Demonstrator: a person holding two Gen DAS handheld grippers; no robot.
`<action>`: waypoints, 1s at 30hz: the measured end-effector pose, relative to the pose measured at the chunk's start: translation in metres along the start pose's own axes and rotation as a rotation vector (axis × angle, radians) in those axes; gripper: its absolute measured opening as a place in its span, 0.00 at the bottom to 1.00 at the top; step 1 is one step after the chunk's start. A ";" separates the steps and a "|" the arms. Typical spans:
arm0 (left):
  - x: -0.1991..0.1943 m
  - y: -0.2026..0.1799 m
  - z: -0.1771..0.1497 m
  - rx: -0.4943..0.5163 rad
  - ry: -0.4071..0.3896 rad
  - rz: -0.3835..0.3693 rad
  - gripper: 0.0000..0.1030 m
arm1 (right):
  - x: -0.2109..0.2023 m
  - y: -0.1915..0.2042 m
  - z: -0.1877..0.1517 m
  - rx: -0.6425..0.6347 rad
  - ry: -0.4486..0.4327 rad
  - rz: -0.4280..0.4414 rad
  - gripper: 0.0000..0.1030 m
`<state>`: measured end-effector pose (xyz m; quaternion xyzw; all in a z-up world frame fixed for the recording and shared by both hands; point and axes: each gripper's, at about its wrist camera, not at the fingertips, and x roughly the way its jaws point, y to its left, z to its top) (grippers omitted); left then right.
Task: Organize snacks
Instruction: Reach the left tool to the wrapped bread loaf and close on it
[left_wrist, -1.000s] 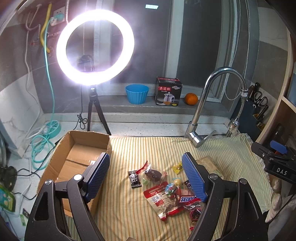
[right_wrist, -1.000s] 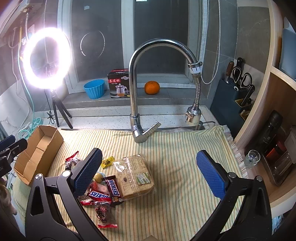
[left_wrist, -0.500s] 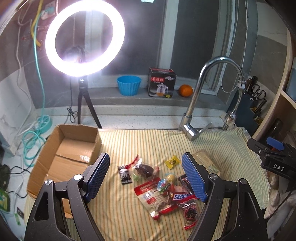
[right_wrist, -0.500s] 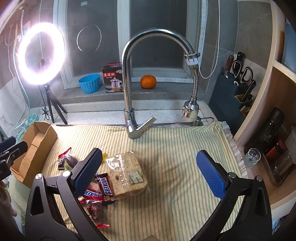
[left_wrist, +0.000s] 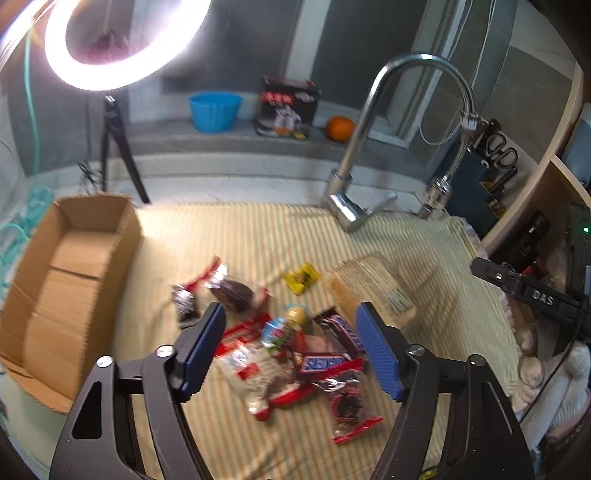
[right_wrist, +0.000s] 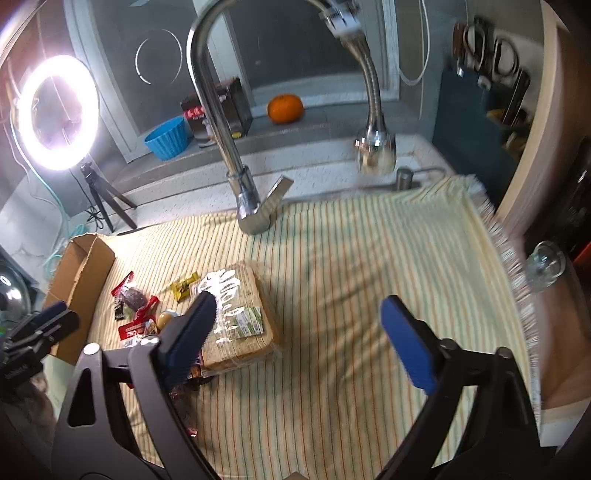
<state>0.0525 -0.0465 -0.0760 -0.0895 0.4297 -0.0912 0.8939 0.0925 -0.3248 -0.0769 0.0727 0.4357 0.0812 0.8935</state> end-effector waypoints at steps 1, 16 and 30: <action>0.006 -0.001 0.000 -0.004 0.020 -0.021 0.54 | 0.005 -0.003 0.000 0.005 0.017 0.022 0.81; 0.085 -0.032 0.000 -0.069 0.218 -0.249 0.39 | 0.084 -0.001 0.000 0.046 0.272 0.289 0.50; 0.124 -0.042 -0.002 -0.080 0.314 -0.289 0.30 | 0.127 -0.005 0.004 0.093 0.399 0.395 0.38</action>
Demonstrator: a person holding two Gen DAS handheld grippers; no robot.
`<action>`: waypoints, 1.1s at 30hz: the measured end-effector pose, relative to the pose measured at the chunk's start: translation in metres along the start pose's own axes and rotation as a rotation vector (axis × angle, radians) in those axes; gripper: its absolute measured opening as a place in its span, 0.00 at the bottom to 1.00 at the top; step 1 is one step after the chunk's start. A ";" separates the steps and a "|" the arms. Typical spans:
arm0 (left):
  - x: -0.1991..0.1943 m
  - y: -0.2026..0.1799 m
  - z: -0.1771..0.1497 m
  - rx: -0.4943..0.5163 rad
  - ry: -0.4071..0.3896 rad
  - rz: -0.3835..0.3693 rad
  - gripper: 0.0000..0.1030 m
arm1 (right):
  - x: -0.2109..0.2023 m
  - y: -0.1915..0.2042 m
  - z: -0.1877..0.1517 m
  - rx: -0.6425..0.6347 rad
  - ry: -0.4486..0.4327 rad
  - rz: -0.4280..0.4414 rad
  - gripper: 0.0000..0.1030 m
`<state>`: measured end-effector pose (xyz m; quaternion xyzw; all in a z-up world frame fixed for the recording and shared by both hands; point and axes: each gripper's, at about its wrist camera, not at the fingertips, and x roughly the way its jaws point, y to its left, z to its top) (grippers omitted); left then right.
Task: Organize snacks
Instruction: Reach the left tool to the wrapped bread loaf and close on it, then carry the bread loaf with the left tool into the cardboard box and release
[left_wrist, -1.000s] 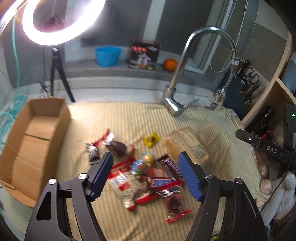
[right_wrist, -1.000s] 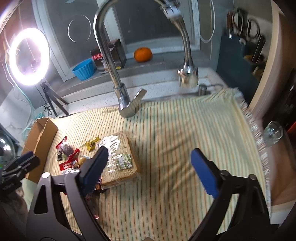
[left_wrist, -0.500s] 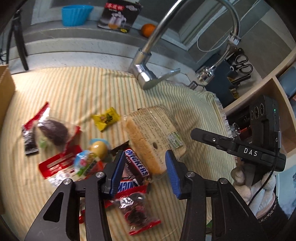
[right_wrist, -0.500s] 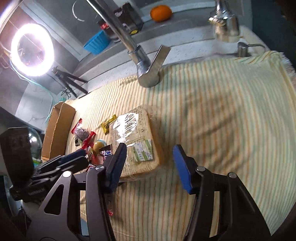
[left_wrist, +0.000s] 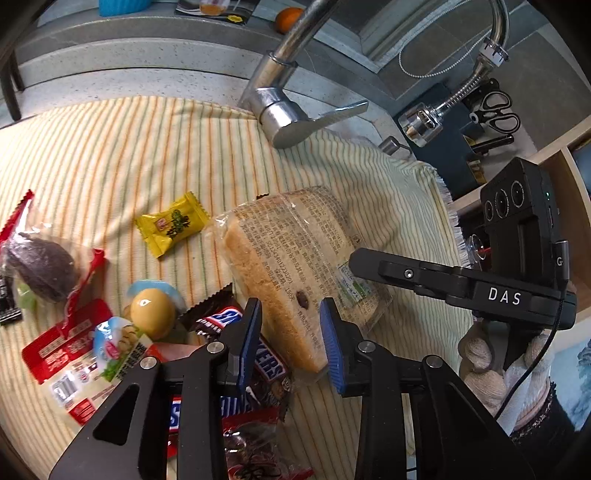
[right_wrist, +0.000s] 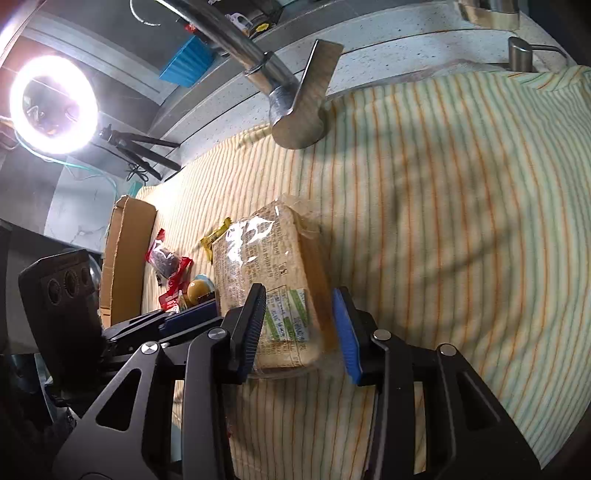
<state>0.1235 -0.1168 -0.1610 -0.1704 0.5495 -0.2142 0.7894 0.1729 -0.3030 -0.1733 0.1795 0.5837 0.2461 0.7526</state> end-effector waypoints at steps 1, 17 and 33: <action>0.000 -0.001 0.001 0.005 -0.001 -0.007 0.29 | 0.001 0.001 0.001 -0.003 0.003 0.002 0.38; -0.043 -0.007 0.009 0.044 -0.098 -0.008 0.29 | -0.021 0.041 0.000 -0.059 -0.033 0.012 0.32; -0.158 0.055 -0.008 -0.032 -0.299 0.072 0.29 | -0.003 0.179 0.010 -0.281 -0.035 0.085 0.32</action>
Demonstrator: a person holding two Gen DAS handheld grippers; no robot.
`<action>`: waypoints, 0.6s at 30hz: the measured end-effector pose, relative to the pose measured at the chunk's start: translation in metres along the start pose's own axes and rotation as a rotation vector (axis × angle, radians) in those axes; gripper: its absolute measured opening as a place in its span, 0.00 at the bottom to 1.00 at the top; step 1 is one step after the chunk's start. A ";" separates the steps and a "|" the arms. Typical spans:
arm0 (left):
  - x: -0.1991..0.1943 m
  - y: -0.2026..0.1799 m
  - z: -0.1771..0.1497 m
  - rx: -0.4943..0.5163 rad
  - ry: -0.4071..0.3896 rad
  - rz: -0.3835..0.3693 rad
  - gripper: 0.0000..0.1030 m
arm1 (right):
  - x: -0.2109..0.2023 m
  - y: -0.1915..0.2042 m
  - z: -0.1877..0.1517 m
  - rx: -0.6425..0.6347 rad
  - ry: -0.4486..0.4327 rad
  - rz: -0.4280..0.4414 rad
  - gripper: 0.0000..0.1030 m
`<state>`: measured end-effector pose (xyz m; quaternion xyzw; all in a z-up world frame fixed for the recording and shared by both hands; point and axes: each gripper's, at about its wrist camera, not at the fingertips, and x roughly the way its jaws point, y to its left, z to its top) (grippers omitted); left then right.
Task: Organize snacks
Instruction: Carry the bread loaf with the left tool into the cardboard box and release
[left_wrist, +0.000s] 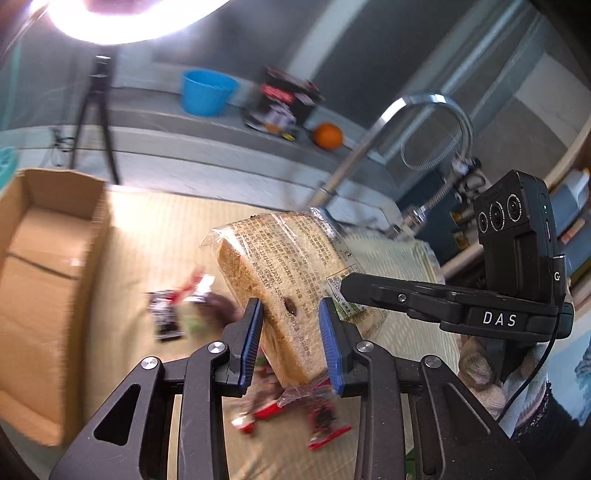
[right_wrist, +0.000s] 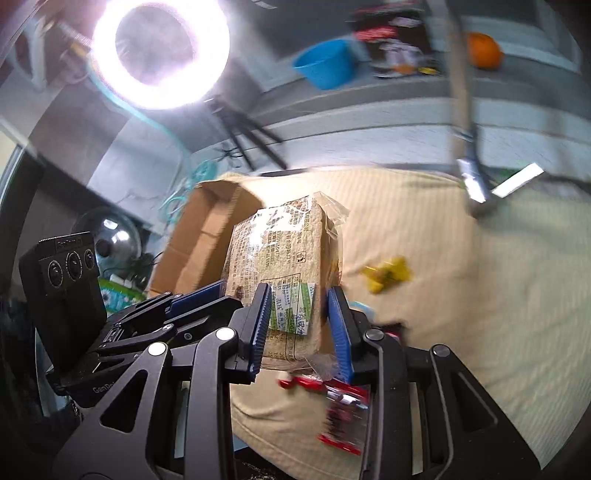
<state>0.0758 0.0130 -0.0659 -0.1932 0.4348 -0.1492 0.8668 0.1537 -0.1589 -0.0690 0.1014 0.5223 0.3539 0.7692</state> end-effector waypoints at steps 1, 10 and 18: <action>-0.008 0.009 0.000 -0.010 -0.013 0.011 0.29 | 0.007 0.012 0.004 -0.020 0.005 0.010 0.32; -0.067 0.088 -0.005 -0.123 -0.105 0.131 0.29 | 0.071 0.105 0.023 -0.175 0.067 0.081 0.32; -0.087 0.155 -0.015 -0.218 -0.112 0.220 0.29 | 0.139 0.165 0.020 -0.265 0.157 0.099 0.32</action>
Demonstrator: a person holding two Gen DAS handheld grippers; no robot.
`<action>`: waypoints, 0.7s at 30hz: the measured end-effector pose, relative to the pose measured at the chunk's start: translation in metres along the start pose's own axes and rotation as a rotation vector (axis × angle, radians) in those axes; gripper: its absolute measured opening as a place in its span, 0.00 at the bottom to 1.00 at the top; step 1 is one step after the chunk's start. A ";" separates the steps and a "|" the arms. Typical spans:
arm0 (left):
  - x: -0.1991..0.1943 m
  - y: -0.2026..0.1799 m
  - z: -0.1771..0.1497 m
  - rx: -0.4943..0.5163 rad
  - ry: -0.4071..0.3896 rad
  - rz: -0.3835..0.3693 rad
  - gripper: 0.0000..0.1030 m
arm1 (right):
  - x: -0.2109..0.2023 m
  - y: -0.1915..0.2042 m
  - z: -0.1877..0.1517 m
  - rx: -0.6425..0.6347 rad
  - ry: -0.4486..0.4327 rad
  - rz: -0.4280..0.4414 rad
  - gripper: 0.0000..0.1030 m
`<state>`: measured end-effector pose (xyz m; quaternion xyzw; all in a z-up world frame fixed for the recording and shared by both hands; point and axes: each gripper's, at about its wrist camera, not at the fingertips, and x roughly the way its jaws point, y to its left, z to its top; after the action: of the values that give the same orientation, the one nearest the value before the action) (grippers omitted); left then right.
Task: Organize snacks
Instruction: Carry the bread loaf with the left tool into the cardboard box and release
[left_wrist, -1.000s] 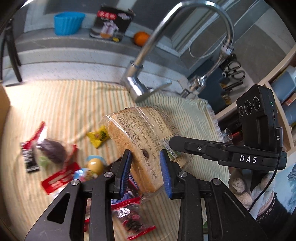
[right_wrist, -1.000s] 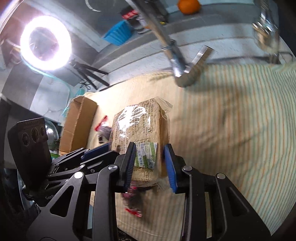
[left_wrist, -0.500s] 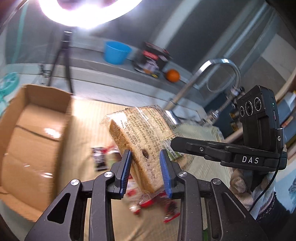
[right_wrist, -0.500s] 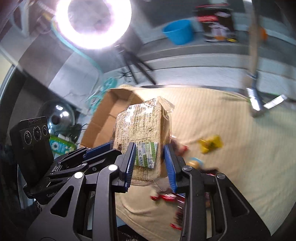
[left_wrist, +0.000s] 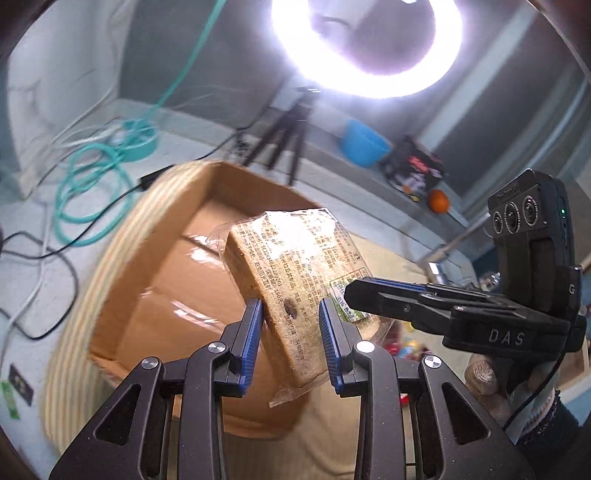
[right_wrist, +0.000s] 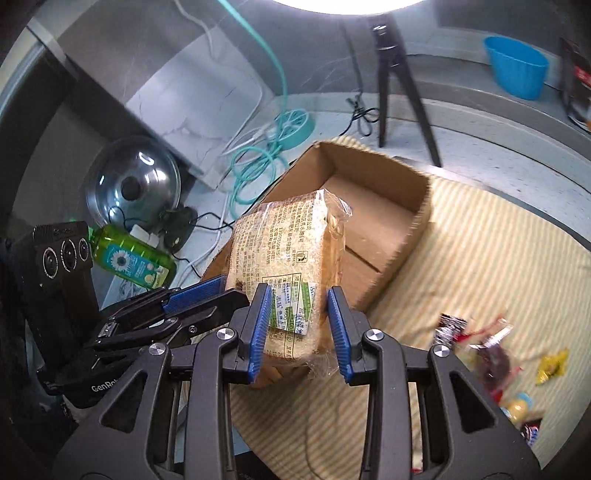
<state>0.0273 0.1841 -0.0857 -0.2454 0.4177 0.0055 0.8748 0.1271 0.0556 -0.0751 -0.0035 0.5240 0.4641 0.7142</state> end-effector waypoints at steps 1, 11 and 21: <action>0.002 0.010 -0.001 -0.016 0.007 0.010 0.29 | 0.009 0.004 0.002 -0.007 0.014 -0.004 0.32; 0.011 0.049 -0.012 -0.048 0.050 0.085 0.29 | 0.068 0.029 0.001 -0.072 0.105 -0.063 0.32; 0.003 0.050 -0.009 -0.029 0.024 0.116 0.28 | 0.061 0.034 0.003 -0.101 0.061 -0.068 0.43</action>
<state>0.0118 0.2232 -0.1135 -0.2335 0.4417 0.0595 0.8642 0.1079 0.1169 -0.1031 -0.0714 0.5208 0.4653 0.7122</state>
